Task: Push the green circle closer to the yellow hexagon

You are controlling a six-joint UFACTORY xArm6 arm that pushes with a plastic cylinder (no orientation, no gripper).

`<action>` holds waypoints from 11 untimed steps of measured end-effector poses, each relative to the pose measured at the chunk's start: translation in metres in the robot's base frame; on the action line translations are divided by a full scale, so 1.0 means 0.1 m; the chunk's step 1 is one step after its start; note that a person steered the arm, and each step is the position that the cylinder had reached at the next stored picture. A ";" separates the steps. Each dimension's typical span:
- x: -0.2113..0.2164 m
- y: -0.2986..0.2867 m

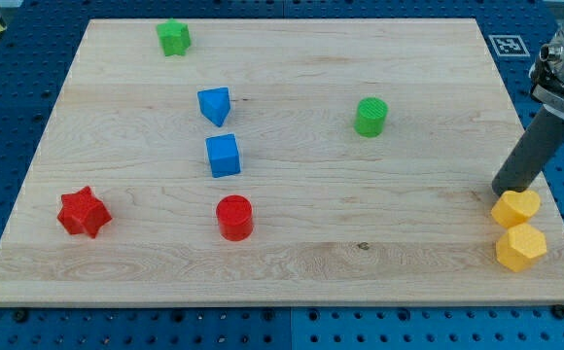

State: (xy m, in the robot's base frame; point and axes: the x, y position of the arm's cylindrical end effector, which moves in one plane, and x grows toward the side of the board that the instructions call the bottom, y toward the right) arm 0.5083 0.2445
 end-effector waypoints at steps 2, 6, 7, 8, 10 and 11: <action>0.03 0.00; -1.55 -1.20; -1.39 -1.40; -1.21 -1.39; -0.68 -1.45; -0.41 -1.45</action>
State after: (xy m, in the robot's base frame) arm 0.4678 0.0993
